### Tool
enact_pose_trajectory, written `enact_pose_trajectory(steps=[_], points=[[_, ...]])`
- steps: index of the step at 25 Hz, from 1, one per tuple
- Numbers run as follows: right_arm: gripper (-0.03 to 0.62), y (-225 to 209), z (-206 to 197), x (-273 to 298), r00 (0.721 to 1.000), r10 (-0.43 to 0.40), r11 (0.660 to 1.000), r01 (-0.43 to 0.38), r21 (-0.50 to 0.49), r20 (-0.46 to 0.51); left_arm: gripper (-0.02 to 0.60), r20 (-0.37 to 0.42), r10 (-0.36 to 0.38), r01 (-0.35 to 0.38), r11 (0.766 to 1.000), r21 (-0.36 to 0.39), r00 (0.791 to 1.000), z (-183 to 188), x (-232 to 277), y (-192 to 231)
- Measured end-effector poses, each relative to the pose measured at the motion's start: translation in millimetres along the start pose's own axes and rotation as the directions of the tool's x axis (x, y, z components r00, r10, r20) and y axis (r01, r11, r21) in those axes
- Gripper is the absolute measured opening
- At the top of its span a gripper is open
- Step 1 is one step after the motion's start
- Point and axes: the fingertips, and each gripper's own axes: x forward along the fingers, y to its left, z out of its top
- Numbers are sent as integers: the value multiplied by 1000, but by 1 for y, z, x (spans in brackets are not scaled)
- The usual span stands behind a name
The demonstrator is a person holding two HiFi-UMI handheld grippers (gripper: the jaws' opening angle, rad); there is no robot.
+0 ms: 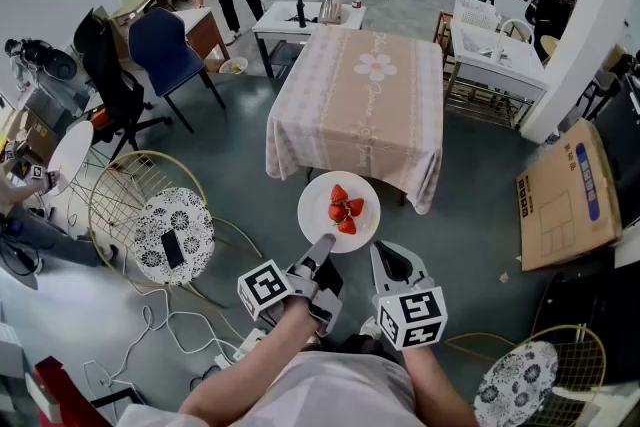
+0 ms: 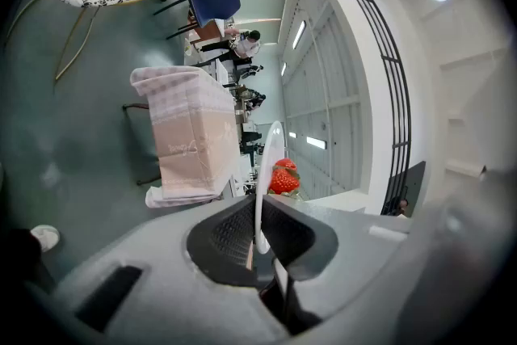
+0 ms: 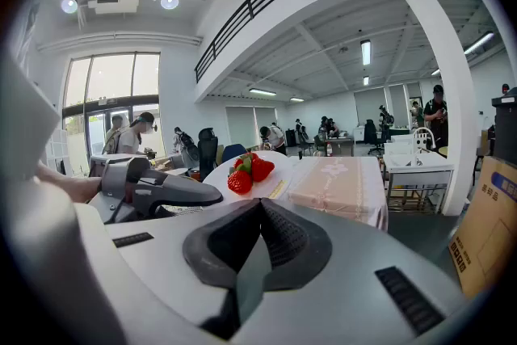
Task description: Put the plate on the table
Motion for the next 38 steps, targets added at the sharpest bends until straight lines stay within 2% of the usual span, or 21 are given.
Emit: enact_pose_trajectory(steps=[10,22,32,38], points=[[5,-45,2,-5,1000,-8,1000,7,16,13,20,1,24,-24,1000,21,1000,-23,33,-4],[5,-99,2,-6,998,51,997,-52,55,28,20,11,61,-62,997,49,998,-53,79,-11],[6,-113,13,26,1000,24,999,-24,34,-11,20,-7,46,-46,999,1,999,-27,114,-2],[6,-114,31,70,999,-20,1000,20,6,-37,20,-45,29,-31,999,-36,999,14,146,1]])
